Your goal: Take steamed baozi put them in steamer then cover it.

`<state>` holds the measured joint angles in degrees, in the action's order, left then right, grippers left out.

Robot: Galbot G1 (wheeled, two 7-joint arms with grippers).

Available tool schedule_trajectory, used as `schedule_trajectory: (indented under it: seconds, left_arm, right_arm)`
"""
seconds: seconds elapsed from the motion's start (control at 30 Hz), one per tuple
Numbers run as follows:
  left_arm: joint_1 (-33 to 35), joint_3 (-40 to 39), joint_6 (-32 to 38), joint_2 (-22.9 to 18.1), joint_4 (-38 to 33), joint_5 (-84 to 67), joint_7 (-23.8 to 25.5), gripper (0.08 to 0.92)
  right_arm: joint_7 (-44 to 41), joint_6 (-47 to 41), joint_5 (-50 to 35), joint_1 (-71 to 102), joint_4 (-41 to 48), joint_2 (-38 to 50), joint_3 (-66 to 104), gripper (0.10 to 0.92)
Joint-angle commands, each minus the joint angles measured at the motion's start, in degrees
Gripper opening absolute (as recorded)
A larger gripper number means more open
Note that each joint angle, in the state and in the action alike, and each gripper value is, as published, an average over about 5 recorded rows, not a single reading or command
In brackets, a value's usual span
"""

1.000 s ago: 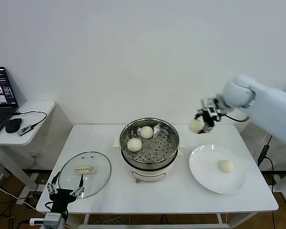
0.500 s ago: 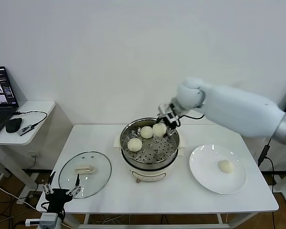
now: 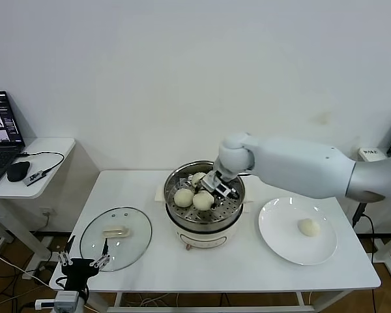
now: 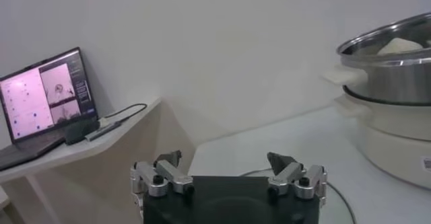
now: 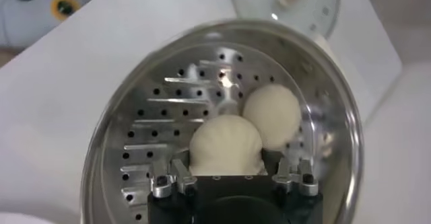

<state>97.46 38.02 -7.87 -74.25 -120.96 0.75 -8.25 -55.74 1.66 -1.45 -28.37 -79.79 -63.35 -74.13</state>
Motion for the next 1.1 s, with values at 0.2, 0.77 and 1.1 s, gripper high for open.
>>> schedule_trajectory:
  seconds: [0.2,0.77,1.1]
  left_arm:
    - [-0.1,-0.2,0.1,-0.5,0.5,0.1,0.0,0.823]
    - [-0.2,-0.3,0.1,-0.5,0.7,0.1,-0.1,0.823]
    - [-0.6,-0.7,0.1,0.0,0.4,0.1,0.0,0.823]
  right_arm:
    - [-1.5,8.8,5.5,-0.7,-1.1,-1.5,-2.9,0.666]
    - [-1.2,8.1,4.0,-0.3,-2.5,-0.7,-2.6,0.744]
    - [-1.3,7.1,2.3,-3.9,-2.1,3.1,1.0,0.823]
